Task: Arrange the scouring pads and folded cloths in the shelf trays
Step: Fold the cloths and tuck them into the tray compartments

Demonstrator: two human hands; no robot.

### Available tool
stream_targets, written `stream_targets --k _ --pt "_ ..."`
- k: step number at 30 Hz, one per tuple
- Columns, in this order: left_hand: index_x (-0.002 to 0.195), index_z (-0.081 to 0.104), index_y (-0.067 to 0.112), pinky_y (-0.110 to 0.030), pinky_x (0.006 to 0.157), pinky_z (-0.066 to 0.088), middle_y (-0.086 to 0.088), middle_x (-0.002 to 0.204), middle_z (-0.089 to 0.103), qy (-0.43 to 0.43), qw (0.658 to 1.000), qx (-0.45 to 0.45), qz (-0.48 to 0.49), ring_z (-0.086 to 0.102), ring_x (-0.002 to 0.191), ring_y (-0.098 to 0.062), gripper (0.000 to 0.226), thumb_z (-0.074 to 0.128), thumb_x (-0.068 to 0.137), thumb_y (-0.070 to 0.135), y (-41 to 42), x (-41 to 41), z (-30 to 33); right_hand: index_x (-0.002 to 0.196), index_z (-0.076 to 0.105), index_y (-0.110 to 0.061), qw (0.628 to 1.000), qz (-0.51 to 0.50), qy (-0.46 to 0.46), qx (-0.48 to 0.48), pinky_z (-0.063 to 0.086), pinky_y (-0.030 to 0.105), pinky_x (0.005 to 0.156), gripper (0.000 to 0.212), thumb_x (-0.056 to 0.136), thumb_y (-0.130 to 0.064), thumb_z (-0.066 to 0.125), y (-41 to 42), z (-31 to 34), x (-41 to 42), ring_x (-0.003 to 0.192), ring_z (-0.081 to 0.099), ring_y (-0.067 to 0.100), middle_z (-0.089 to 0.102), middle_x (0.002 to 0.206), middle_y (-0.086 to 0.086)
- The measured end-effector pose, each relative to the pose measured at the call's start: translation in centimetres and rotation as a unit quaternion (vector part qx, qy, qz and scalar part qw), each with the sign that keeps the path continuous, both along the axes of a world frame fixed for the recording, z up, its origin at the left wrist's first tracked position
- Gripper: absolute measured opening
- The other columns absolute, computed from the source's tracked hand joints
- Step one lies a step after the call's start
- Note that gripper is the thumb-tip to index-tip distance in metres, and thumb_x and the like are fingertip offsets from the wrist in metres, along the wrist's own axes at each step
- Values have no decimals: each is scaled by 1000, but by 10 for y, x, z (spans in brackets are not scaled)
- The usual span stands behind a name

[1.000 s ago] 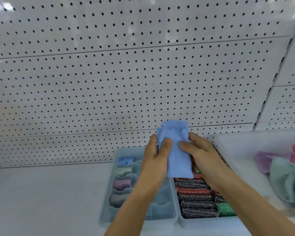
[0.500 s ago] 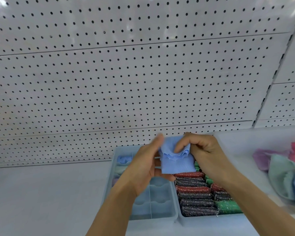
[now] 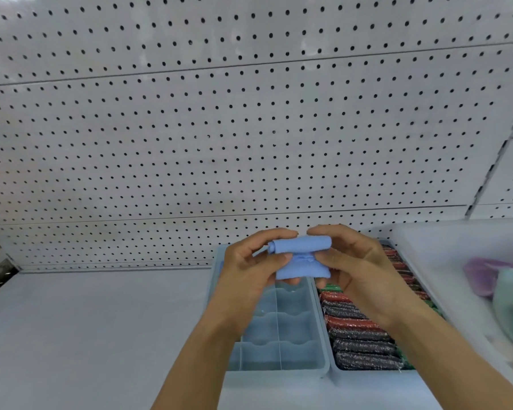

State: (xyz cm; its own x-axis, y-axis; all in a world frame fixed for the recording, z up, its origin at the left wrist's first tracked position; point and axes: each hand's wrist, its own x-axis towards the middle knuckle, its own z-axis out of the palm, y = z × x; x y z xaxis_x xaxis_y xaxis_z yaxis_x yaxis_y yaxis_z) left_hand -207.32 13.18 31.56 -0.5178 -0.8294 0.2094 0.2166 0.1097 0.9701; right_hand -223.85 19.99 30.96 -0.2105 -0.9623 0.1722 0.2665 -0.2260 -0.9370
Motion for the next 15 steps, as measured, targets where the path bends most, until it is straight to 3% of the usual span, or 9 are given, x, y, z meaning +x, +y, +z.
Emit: stream_targets --k 3,6,9,12,15 --pt "90 76 13 -30 70 57 -11 95 73 26 997 62 -46 70 87 -24 21 57 83 8 -7 11 -5 81 77 -16 1000 5 6 -8 53 28 57 25 76 1 60 -4 -3 7 74 65 24 71 94 14" --pt "80 76 15 -28 70 56 -9 100 74 26 989 126 -72 70 91 -24 26 50 82 18 -13 23 -7 76 77 -16 999 -5 46 1 56 30 69 40 86 13 51 -9 -9 13 91 69 29 73 102 13" --pt "83 74 23 -35 68 53 2 96 73 -61 995 67 -49 69 89 -20 17 62 82 12 -17 39 -12 79 77 -8 999 9 47 25 56 37 81 24 80 4 55 -15 -13 21 100 67 30 72 106 15" --pt "100 71 31 -51 77 53 2 106 68 -139 990 13 -21 66 93 -16 31 70 77 10 -26 56 -19 85 75 -12 991 5 125 45 56 35 80 10 77 -6 75 -20 -17 31 89 69 25 73 96 9" --pt "104 68 33 -32 78 59 -1 111 66 -218 975 -35 -14 66 97 -15 43 72 78 -1 -37 73 -30 101 66 -19 967 -2 239 90 56 31 76 33 77 0 76 -29 -29 46 84 68 19 69 97 4"
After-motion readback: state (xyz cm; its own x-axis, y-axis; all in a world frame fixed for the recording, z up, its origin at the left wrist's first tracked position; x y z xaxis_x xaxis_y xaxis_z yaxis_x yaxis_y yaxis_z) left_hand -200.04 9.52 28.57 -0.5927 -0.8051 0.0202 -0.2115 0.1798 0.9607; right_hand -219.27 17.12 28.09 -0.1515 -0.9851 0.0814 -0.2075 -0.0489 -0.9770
